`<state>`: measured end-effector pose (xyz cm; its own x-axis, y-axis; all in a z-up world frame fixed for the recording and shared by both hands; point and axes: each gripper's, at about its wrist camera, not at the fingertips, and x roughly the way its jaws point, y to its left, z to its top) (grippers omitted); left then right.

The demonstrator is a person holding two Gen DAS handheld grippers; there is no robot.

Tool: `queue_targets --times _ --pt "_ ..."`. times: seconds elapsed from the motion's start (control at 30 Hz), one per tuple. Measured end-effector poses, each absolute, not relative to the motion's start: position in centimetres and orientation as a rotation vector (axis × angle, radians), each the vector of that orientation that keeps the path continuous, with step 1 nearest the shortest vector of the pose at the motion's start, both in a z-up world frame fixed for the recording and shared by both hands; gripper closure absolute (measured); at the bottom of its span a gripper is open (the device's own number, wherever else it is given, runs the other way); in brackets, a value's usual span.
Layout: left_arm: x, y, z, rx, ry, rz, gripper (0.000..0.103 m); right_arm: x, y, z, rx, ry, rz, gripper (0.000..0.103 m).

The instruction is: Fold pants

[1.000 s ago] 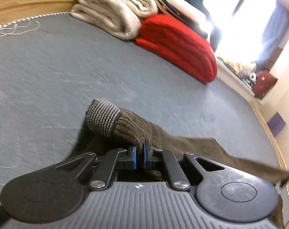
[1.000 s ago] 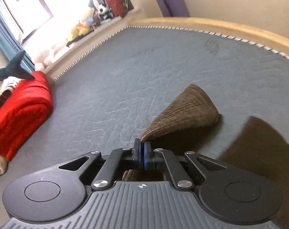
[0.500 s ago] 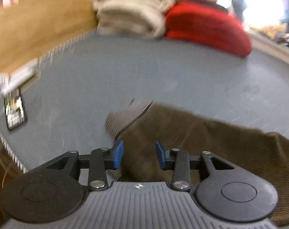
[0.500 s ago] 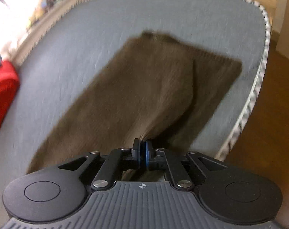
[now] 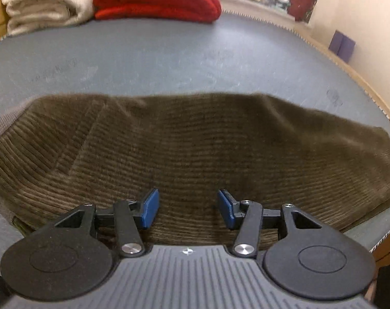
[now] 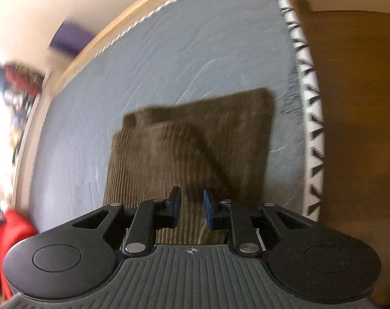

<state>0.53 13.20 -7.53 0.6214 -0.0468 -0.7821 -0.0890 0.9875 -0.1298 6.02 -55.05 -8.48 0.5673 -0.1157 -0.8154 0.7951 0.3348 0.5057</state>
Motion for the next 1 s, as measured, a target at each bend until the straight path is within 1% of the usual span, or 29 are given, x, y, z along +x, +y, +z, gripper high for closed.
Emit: queue_targets --times 0.07,0.17,0.2,0.23,0.3,0.4,0.43,0.47,0.67,0.77,0.9,0.93,1.0 --pt "1.1 14.0 -8.5 -0.174 0.948 0.032 0.047 5.6 -54.7 -7.9 1.064 0.764 -0.695 0.079" --pt "1.4 13.9 -8.6 -0.143 0.955 0.028 0.045 5.3 -53.5 -7.6 1.058 0.808 -0.639 0.077" --pt "1.5 13.7 -8.7 -0.129 0.955 0.026 0.042 5.4 -53.2 -7.9 1.046 0.837 -0.617 0.076" --pt "1.5 13.7 -9.2 -0.116 0.955 0.023 0.041 5.5 -53.0 -8.2 1.044 0.865 -0.595 0.074" --pt "1.4 13.0 -9.3 -0.082 0.950 0.019 0.041 6.0 -53.1 -9.2 1.054 0.900 -0.571 0.074" --pt "1.4 12.2 -9.5 -0.076 0.948 0.016 0.041 6.6 -53.3 -10.0 1.063 0.904 -0.579 0.073" --pt "1.5 12.4 -9.4 -0.080 0.948 0.015 0.041 6.7 -53.3 -10.0 1.071 0.897 -0.581 0.070" --pt "1.5 12.4 -9.5 -0.084 0.949 0.015 0.041 6.8 -53.2 -9.8 1.073 0.895 -0.582 0.069" --pt "1.5 12.3 -9.8 -0.075 0.949 0.015 0.040 5.7 -52.3 -8.4 1.050 0.917 -0.641 0.069" --pt "1.6 12.0 -9.7 -0.063 0.949 0.014 0.039 6.9 -52.4 -9.3 0.999 0.945 -0.615 0.069" --pt "1.5 11.8 -9.8 -0.058 0.946 0.013 0.039 7.8 -52.8 -9.9 0.964 0.903 -0.601 0.069" --pt "1.5 11.8 -9.8 -0.060 0.946 0.013 0.039 7.9 -52.8 -10.0 0.961 0.891 -0.602 0.067" --pt "1.5 11.9 -9.9 -0.063 0.944 0.013 0.039 7.8 -53.1 -9.9 0.992 0.837 -0.599 0.067"
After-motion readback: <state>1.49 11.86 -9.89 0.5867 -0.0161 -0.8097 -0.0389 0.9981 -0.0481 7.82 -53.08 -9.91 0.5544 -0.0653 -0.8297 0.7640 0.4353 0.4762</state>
